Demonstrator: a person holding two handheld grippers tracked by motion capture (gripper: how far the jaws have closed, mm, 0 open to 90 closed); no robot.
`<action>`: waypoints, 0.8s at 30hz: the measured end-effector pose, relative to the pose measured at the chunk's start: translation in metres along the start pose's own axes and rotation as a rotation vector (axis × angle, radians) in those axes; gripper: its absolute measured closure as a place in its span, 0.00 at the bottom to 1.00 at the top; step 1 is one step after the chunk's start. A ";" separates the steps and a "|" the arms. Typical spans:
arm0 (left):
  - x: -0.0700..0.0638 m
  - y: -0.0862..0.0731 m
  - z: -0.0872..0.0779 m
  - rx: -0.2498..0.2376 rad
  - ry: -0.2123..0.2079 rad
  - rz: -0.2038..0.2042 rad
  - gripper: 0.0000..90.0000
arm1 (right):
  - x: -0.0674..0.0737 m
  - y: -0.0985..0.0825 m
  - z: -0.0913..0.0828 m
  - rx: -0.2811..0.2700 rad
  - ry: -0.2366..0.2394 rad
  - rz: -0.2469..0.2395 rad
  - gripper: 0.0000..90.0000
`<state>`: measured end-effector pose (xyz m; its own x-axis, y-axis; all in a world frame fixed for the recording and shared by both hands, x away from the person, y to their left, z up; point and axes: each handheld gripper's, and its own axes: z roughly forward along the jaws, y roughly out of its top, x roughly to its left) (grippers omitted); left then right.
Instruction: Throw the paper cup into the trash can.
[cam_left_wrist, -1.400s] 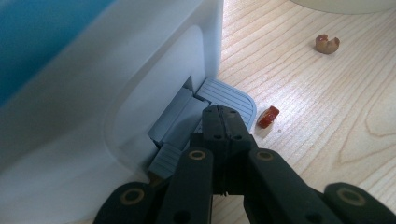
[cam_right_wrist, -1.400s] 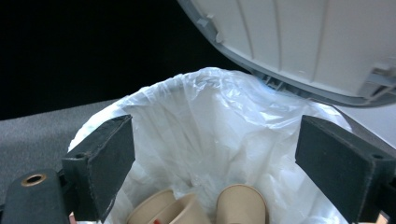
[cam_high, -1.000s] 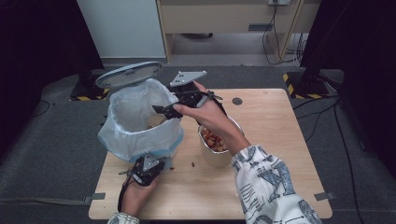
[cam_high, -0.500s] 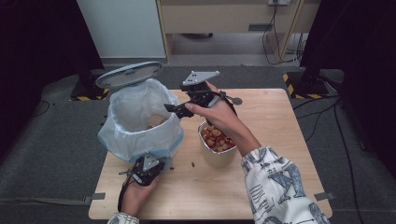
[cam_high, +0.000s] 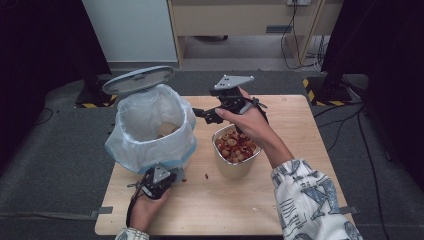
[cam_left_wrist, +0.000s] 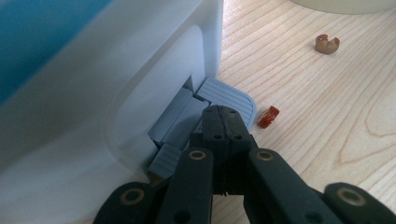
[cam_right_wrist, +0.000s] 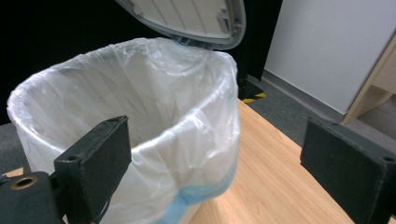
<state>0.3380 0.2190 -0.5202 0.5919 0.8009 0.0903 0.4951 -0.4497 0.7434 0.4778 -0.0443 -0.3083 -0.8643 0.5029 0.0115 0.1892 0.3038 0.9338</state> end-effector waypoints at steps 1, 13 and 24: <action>0.000 0.000 0.000 0.000 0.000 0.000 0.99 | -0.001 -0.001 -0.002 0.000 -0.001 0.001 0.10; 0.000 0.000 0.000 -0.002 0.001 0.001 0.99 | -0.018 -0.012 -0.021 0.004 -0.066 0.033 0.10; 0.000 0.000 0.000 -0.003 -0.001 0.000 0.99 | -0.030 -0.020 -0.032 0.021 -0.128 0.048 0.10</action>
<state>0.3380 0.2191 -0.5204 0.5921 0.8008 0.0897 0.4932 -0.4482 0.7456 0.4849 -0.0914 -0.3157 -0.7879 0.6158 0.0094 0.2399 0.2928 0.9256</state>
